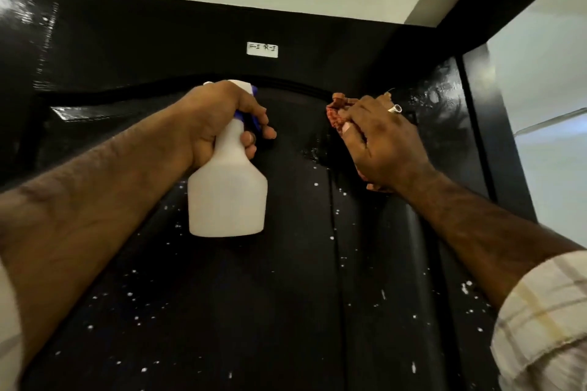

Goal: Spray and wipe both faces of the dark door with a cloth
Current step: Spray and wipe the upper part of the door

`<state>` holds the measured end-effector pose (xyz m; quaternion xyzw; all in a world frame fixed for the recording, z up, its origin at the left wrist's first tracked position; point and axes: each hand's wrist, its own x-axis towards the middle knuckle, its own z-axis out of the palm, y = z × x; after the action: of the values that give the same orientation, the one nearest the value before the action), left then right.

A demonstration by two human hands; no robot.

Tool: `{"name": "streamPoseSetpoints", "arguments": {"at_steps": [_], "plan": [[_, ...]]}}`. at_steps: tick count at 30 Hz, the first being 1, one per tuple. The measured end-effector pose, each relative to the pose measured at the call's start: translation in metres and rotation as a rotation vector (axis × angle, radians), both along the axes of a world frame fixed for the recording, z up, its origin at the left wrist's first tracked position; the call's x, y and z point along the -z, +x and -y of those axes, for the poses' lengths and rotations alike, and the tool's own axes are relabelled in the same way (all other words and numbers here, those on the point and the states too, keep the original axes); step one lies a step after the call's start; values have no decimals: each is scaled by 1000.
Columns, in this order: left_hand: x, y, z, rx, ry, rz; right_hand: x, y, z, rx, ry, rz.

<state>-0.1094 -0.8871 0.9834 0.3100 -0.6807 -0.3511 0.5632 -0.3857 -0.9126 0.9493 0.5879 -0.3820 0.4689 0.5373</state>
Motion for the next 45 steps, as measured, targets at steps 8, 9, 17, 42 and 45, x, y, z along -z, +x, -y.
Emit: {"name": "streamPoseSetpoints", "arguments": {"at_steps": [8,9,17,42,45], "plan": [[-5,-84,-2,54,-1,22,21,-78,6,16,-58,-21],[-5,-92,-2,53,-7,25,25,-83,9,15,-60,-18],[-10,-126,-16,82,-31,52,2,-90,18,-77,8,417],[-1,-182,-16,154,-27,37,72,-143,4,10,161,-131],[8,-179,-14,158,6,45,55,-171,2,16,135,27]]}}
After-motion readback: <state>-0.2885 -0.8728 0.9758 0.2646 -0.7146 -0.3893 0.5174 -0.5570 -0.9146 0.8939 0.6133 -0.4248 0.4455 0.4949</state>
